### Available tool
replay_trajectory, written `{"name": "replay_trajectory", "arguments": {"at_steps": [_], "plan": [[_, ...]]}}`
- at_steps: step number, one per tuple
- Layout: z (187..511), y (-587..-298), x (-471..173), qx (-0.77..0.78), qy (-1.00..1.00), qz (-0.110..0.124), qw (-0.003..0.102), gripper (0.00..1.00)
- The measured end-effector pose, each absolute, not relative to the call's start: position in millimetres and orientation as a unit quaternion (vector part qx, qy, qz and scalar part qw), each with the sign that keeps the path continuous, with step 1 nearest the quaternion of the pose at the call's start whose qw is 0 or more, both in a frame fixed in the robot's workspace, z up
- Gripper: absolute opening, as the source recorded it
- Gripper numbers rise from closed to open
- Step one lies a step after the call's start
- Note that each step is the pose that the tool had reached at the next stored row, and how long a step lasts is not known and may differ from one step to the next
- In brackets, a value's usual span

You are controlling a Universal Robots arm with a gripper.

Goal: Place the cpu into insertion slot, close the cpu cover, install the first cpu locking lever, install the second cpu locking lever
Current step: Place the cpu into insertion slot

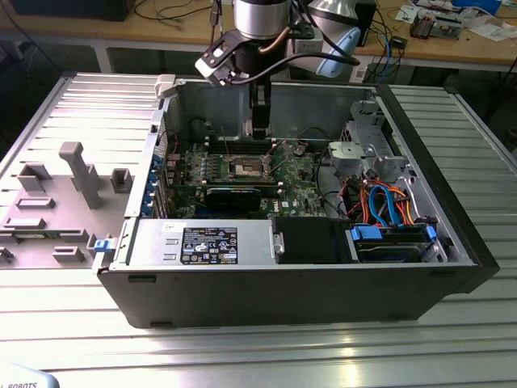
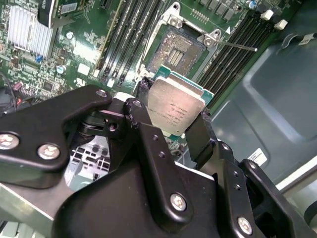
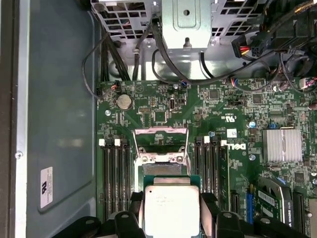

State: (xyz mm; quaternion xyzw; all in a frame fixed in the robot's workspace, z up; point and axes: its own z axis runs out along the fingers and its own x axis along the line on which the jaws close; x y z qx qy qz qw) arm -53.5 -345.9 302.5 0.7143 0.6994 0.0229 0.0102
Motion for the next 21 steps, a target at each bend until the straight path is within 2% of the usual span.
{"name": "replay_trajectory", "arguments": {"at_steps": [21], "plan": [[295.8,-345.9,-53.5,0.711,0.703,0.022,0.009,0.54]]}}
